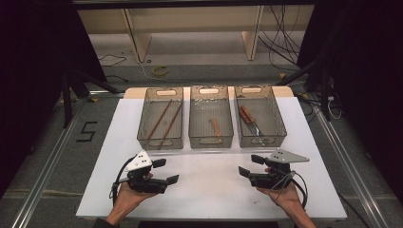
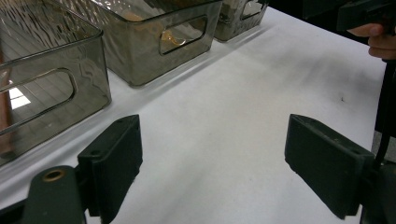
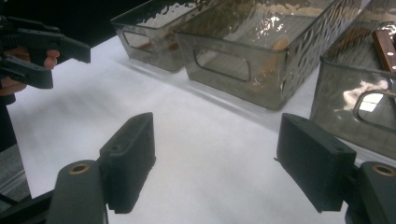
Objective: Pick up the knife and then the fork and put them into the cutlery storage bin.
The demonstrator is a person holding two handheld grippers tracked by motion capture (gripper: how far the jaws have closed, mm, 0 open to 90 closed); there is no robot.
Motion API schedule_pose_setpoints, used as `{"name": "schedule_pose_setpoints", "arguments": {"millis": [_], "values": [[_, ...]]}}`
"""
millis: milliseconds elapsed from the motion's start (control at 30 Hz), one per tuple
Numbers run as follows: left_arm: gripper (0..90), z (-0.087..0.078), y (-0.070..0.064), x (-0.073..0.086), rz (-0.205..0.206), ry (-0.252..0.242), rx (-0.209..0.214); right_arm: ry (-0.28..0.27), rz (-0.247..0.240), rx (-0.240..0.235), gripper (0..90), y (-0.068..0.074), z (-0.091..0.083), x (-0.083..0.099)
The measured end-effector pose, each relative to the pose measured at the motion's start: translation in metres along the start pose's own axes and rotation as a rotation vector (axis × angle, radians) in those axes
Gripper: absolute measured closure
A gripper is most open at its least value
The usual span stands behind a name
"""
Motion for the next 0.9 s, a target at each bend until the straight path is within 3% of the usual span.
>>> {"name": "schedule_pose_setpoints", "arguments": {"millis": [900], "values": [[18.4,0.0003,-0.0043,0.0007,0.001,0.004,0.02,-0.006,0.0,0.023,27.6,-0.0011,-0.0093,0.0089]]}}
Point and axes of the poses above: each handheld gripper's, and its own axes: z roughly forward along the jaws, x roughly out of its underside, y roughly to its left, the point moved 9 cm from there along z, roughly forward along the jaws, and after that the axes turned 7 degrees about z, right-handed, at the moved point
